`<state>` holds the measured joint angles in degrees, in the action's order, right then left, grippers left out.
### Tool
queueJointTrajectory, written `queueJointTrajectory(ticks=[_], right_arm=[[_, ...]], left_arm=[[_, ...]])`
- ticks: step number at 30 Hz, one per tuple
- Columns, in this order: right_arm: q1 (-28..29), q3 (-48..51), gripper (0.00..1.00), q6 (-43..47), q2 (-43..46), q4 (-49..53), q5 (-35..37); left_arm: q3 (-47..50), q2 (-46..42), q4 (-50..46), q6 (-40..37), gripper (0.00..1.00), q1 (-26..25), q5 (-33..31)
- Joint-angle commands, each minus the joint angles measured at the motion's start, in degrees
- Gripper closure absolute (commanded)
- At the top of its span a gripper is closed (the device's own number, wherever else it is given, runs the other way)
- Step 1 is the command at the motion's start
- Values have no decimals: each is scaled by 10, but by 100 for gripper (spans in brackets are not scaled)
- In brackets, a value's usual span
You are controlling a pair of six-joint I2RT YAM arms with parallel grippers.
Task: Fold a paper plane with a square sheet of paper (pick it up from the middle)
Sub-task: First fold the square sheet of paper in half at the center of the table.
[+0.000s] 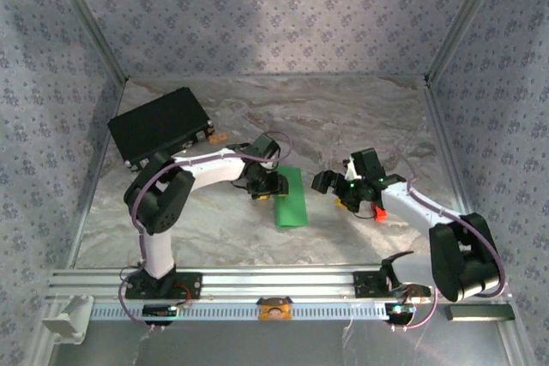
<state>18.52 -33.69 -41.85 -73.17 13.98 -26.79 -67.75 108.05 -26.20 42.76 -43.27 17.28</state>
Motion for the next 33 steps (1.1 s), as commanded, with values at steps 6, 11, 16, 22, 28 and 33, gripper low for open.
queueJointTrajectory(ticks=[6, 11, 16, 22, 28, 33], right_arm=[[0, -15, 1, -4, -5, 5, -2], [0, -14, 1, -5, 1, 9, -4], [-2, -8, 1, -3, 6, 11, -1], [-3, -3, 1, -6, 7, 9, -1], [-4, -1, 1, -6, 8, 9, 1], [-4, -2, 1, -7, 7, 8, 2]], left_arm=[[0, 47, 17, 15, 42, -9, -39], [-7, 57, 15, 12, 41, -11, -37], [-16, 69, 8, 3, 40, -14, -39], [-25, 81, -9, -3, 39, -17, -55], [-28, 84, -11, -4, 39, -18, -59], [-34, 90, -11, -7, 39, -18, -57]])
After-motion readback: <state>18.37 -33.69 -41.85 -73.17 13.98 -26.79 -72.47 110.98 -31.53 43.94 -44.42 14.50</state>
